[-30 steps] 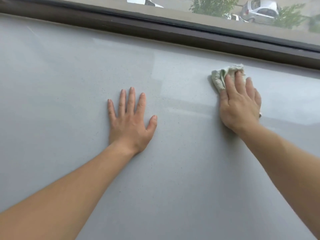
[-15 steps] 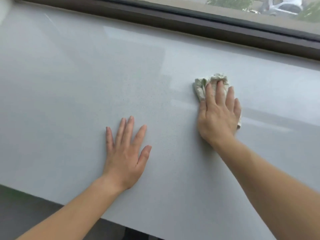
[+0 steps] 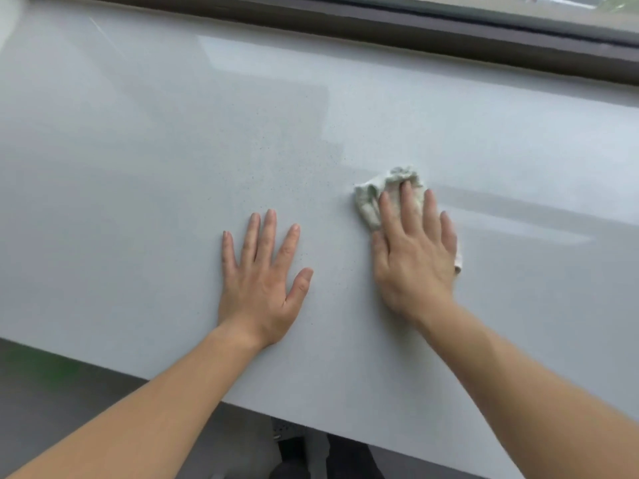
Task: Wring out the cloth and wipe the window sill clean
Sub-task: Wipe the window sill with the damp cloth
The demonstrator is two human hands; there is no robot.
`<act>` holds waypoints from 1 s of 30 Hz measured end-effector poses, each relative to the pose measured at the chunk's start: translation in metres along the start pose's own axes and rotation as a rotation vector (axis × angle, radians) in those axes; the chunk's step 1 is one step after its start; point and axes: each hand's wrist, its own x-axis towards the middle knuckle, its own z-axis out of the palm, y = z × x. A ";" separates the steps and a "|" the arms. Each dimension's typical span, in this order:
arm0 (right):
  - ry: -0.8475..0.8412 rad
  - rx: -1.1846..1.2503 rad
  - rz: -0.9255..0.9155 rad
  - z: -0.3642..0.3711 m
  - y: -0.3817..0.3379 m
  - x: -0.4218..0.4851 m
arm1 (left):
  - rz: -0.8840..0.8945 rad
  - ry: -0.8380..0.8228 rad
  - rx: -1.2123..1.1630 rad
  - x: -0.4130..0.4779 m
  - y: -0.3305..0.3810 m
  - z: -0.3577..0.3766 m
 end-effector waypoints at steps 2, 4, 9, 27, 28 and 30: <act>-0.049 -0.044 -0.253 0.005 -0.007 -0.054 | 0.001 0.016 -0.026 0.000 -0.001 0.001; -0.115 -0.068 -0.400 0.002 0.012 -0.064 | 0.000 0.018 -0.034 -0.001 -0.002 0.001; -0.034 0.016 0.112 -0.009 0.031 -0.007 | -0.011 0.007 -0.042 -0.001 -0.002 -0.001; -0.050 -0.065 -0.011 0.029 -0.063 -0.171 | 0.159 0.072 -0.430 -0.074 -0.022 0.002; -0.076 -0.087 -0.138 0.031 -0.067 -0.195 | 0.144 0.076 -0.455 -0.073 -0.023 0.001; -0.116 -0.118 -0.299 0.030 -0.049 -0.208 | 0.149 0.061 -0.423 -0.072 -0.023 0.000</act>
